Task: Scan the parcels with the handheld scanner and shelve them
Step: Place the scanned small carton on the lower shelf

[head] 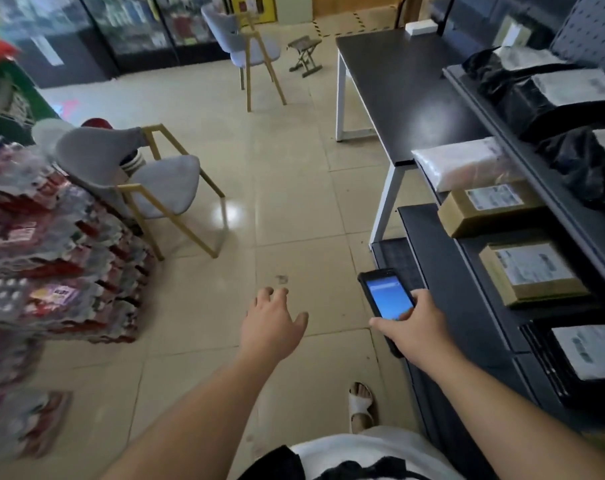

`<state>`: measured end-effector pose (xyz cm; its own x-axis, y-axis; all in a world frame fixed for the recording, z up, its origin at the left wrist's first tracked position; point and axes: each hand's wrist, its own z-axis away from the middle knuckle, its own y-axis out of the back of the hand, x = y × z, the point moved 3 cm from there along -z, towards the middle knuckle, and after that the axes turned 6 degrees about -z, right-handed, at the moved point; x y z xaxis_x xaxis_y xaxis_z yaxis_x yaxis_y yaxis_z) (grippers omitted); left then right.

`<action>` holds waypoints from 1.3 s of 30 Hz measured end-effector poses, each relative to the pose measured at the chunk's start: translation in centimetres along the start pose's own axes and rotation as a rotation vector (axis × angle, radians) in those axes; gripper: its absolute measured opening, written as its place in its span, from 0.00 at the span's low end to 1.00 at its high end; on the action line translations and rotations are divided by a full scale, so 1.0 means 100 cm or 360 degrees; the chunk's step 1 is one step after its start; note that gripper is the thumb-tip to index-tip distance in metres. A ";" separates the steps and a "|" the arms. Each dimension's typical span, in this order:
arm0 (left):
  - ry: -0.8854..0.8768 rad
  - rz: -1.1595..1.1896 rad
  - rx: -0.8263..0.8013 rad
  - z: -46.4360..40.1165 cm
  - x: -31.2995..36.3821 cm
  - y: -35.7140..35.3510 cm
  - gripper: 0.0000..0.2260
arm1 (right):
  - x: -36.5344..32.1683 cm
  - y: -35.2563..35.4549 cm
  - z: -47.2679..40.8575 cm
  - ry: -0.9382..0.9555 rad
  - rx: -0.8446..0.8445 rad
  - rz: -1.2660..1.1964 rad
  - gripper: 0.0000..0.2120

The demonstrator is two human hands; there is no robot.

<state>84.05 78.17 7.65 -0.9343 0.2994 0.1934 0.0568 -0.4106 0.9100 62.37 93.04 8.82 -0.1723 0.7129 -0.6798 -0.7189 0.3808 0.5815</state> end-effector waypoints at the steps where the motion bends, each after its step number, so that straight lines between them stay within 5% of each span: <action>1: 0.0031 0.0009 0.0015 -0.014 0.006 0.008 0.31 | -0.014 0.005 -0.018 0.0026 -0.0029 0.0028 0.40; 16: 0.0379 0.0087 0.0055 -0.250 0.009 0.095 0.31 | -0.221 -0.016 -0.268 0.0229 -0.0199 0.0235 0.35; 33: 0.0017 -0.0007 -0.0010 -0.621 0.051 0.255 0.32 | -0.426 -0.045 -0.538 0.0027 0.0046 0.0049 0.40; 39: 0.0058 -0.0006 -0.0004 -0.742 0.086 0.290 0.31 | -0.496 -0.044 -0.663 0.0037 0.0007 -0.0004 0.34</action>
<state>51.50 4.93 8.48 -0.9467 0.2696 0.1765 0.0524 -0.4118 0.9098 29.42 16.97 10.29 -0.1862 0.6981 -0.6914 -0.7163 0.3852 0.5818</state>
